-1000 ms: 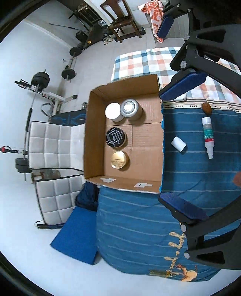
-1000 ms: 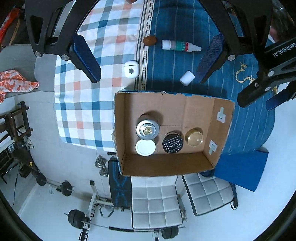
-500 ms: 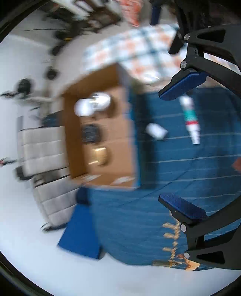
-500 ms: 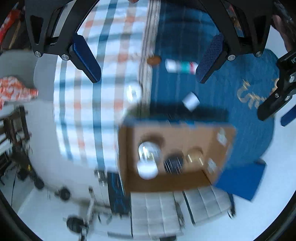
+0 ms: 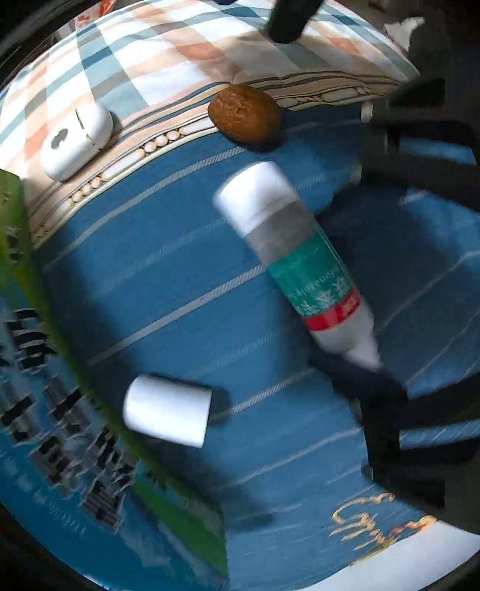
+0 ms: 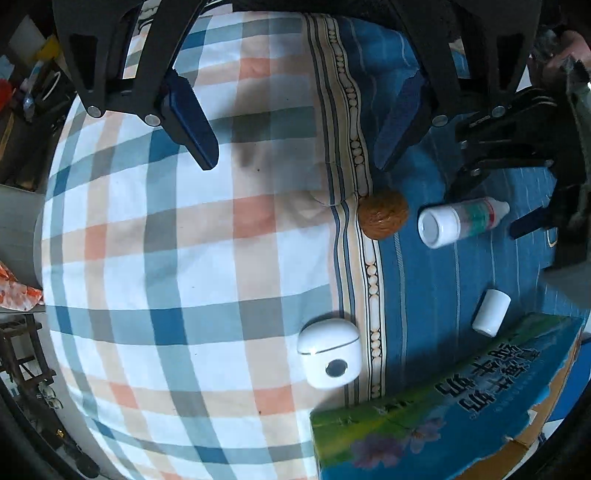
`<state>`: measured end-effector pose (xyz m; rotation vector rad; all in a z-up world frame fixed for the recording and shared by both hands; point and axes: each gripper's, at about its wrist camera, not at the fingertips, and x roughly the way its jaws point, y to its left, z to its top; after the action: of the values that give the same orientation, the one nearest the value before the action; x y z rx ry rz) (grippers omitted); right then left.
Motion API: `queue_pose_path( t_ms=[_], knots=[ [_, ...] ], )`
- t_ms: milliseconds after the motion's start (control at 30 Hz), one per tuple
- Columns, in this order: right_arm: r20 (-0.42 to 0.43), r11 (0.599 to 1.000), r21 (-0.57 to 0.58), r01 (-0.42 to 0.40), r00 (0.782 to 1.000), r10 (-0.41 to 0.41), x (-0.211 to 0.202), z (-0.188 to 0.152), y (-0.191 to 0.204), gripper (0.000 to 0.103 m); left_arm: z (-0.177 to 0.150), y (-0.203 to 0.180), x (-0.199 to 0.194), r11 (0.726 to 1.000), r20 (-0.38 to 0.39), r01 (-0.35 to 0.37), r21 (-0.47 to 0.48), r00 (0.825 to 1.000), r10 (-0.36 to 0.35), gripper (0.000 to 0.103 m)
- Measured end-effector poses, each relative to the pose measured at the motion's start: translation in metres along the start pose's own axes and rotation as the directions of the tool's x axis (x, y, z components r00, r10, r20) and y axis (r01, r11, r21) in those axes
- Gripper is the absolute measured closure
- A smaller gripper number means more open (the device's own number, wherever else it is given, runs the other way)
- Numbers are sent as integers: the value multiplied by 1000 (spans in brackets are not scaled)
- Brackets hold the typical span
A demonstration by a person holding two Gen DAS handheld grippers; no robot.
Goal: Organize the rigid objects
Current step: 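Move both tools toward the spray bottle and walnut on the bed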
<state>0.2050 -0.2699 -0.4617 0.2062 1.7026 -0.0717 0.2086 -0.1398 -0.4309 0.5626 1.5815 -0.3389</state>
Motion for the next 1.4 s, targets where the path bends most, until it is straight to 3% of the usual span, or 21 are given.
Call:
queue_pose_path(
  t_ms=[67,167,233,333,400,467,533,667,733,800,867,967,1000,1067,1100,1167,1333,1400],
  knots=[
    [-11,1000,-4,2,1000,-2,4,0,2,15,3,-2,6,999,-30,32,-31,999,-33,57],
    [-17,1000,-4,-22,1000,22,11,3,7,15,-3,17,6,964,-34,154,-216,986,-166,60],
    [-20,999,10,-52,998,52,14,7,10,18,-14,33,9,910,-29,204,-361,973,-230,60],
    [-40,992,52,-112,993,114,23,14,14,31,-37,54,16,798,-23,240,-553,953,-303,60],
    [-54,987,79,-142,988,146,34,17,19,40,-46,60,21,741,-13,259,-620,940,-340,60],
    [-81,981,101,-166,981,175,46,20,24,43,-50,62,26,706,-7,278,-651,929,-371,56],
    [-101,975,115,-190,974,202,55,20,28,46,-44,60,25,723,-10,281,-631,929,-370,51],
    [-101,987,89,-131,985,140,59,22,41,59,-23,47,24,820,-51,227,-526,954,-296,48],
    [-100,991,85,-106,988,115,59,22,43,64,-10,36,19,857,-63,189,-480,967,-249,62],
    [-101,991,89,-101,989,110,56,24,42,79,-10,36,16,841,-39,187,-508,970,-239,66],
    [-100,990,90,-108,988,117,55,24,39,85,-14,42,14,789,-8,231,-570,958,-286,67],
    [-107,989,80,-126,985,134,55,22,33,86,-24,57,14,714,28,256,-652,949,-314,66],
    [-115,987,77,-141,982,149,55,21,31,86,-25,58,14,707,33,257,-659,949,-314,64],
    [-120,978,99,-184,973,195,54,20,22,80,-26,59,13,710,31,251,-658,951,-308,63],
    [-116,975,112,-190,972,202,53,19,16,68,-29,63,13,713,26,245,-656,952,-304,63],
    [-93,973,134,-186,975,200,48,21,4,53,-29,65,19,724,5,241,-646,950,-311,63],
    [-74,972,137,-193,976,204,41,32,11,52,-19,63,23,774,-29,202,-601,961,-274,63],
    [-69,976,132,-171,981,182,43,38,16,52,-20,58,24,779,-35,196,-595,963,-268,70]
  ],
)
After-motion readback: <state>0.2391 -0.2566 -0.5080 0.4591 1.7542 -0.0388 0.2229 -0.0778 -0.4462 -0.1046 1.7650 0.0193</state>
